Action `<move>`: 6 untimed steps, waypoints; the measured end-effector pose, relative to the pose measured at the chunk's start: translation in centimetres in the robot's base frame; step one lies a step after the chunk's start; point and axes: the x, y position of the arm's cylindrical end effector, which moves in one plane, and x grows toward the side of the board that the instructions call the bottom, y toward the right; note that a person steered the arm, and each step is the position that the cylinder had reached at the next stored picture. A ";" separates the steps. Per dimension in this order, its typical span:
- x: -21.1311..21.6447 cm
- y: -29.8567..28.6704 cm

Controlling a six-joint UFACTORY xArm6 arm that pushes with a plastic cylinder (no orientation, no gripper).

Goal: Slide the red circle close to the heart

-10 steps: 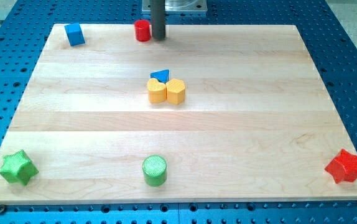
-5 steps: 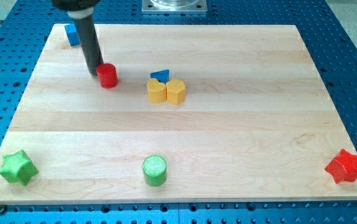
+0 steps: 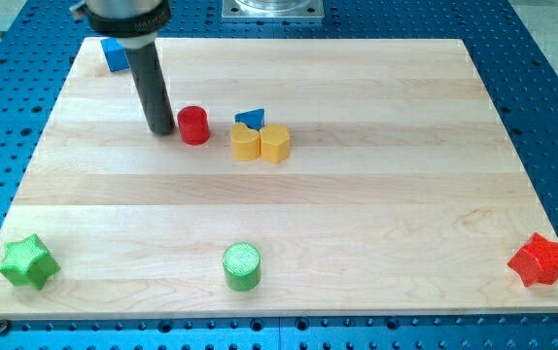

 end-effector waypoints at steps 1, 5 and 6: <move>0.7 2.1; 3.3 1.2; 3.3 2.4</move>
